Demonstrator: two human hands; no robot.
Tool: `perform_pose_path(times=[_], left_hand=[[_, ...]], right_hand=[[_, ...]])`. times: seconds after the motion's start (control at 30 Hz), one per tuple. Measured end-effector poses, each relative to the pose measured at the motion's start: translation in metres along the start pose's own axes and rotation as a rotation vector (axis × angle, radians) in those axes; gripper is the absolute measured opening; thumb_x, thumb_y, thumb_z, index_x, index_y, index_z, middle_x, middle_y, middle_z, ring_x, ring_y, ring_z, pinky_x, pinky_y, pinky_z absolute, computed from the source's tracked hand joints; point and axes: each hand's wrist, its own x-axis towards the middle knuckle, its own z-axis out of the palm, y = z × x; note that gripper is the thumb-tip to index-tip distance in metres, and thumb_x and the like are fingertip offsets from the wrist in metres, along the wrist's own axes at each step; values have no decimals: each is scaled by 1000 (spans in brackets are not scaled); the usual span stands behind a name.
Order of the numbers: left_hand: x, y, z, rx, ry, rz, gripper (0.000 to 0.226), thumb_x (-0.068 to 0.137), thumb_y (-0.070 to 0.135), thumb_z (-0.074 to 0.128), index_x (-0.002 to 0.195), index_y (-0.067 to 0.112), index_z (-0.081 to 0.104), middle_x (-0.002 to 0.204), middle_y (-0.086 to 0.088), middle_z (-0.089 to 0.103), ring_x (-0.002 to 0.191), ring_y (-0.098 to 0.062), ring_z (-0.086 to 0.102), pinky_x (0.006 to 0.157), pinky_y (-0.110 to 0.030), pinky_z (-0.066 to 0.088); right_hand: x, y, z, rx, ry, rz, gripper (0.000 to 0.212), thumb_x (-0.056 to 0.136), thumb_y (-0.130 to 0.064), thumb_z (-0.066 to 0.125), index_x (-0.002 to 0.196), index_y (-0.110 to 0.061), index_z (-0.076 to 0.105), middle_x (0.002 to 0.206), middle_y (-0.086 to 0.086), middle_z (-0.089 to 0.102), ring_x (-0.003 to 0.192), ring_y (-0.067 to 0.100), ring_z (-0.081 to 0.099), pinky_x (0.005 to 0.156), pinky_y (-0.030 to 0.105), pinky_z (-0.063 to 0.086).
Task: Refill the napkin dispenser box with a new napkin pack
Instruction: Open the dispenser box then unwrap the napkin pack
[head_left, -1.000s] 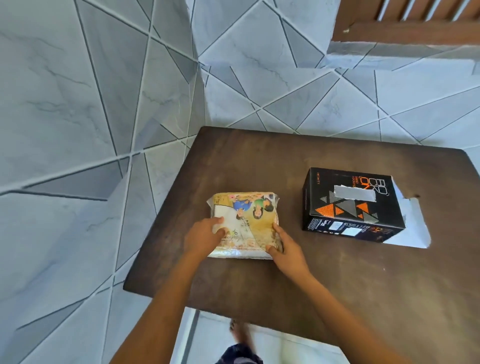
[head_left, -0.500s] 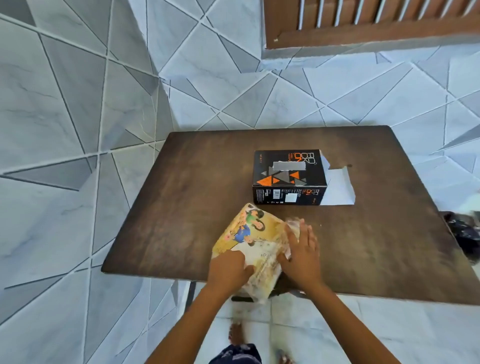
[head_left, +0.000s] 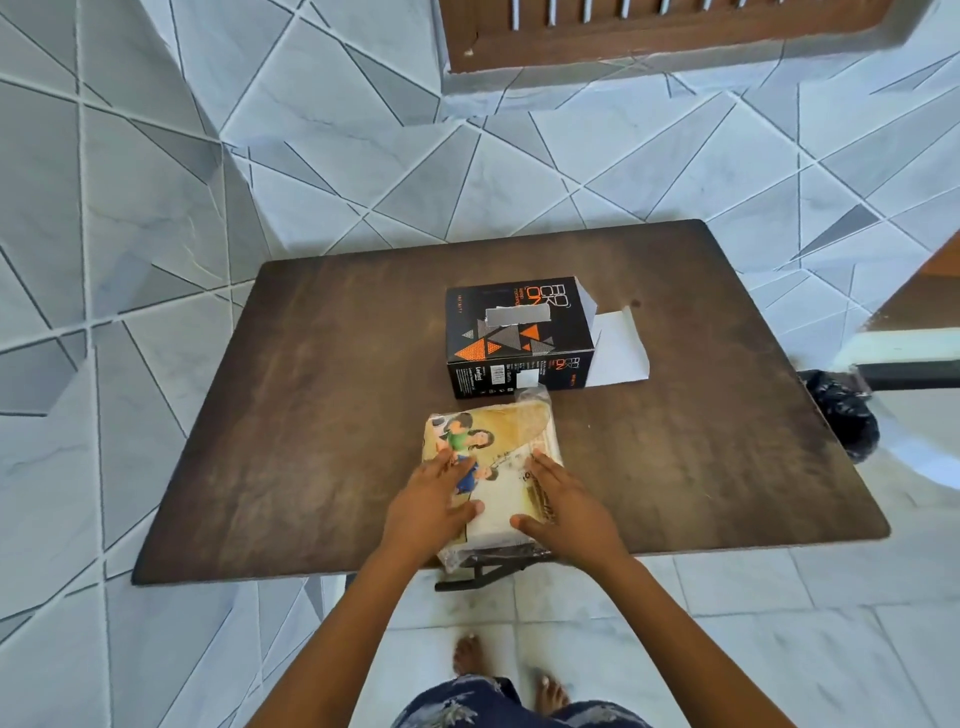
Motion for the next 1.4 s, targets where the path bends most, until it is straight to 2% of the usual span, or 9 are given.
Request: perform_pose_path(times=[0.2,0.3,0.4,0.53,0.73,0.9,1.07,1.27,1.4], left_hand=[[7,-1,-2,157,-35,-12,61,87,51,48,142,38,25,156,4,20,140,-20,25,110,-43,29],[8,11,-6,274,71,16,52,87,48,50,135,33,38,143,-1,38,128,-23,35,103,-39,30],[12,16,-3,217,161,90,49,89,42,48,135,28,40,147,-1,32,132,-21,31,106,-36,28],[17,7,11,162,40,175,53,95,39,39,144,34,20,158,4,12,144,-18,15,116,-33,17],[19,7,7,121,23,169,52,94,38,42,144,34,25,158,6,13,144,-18,16,116,-35,19],[17,7,7,83,27,171,51,95,37,42,143,34,27,158,7,13,144,-17,16,116,-34,19],[18,8,6,53,27,169,50,95,36,43,142,36,28,157,8,15,144,-17,18,115,-34,21],[19,6,6,60,25,187,51,95,36,42,143,34,26,157,7,15,144,-18,17,115,-33,20],[17,-1,12,159,51,152,60,95,46,35,146,33,9,159,2,-1,147,-19,1,118,-36,5]], right_hand=[[11,-3,-5,-56,128,71,57,86,-39,54,137,-23,37,148,-8,36,129,13,43,99,28,41],[14,-12,-8,-164,182,80,45,87,-35,50,130,-20,47,139,-5,48,116,18,54,89,30,47],[19,-19,-6,-297,256,39,33,88,-31,47,118,-17,56,122,-2,61,100,22,62,73,30,50],[26,-19,1,-510,292,-74,24,52,-25,84,72,-21,72,71,-7,73,65,8,67,41,17,46],[32,-20,-1,-635,275,-61,33,32,-23,88,48,-18,60,45,-3,60,33,9,53,29,13,30],[36,-21,0,-629,282,-55,34,32,-23,87,45,-17,57,41,-1,57,28,11,50,29,11,26],[43,-16,4,-500,413,24,31,46,-22,84,47,-17,54,40,1,56,27,16,47,41,13,-1],[43,-11,11,-346,545,-5,14,65,-23,63,54,-16,57,46,1,60,33,20,52,33,18,30],[39,-10,8,-514,492,-146,16,60,-22,77,73,-21,68,70,-6,71,50,12,63,35,16,38]])
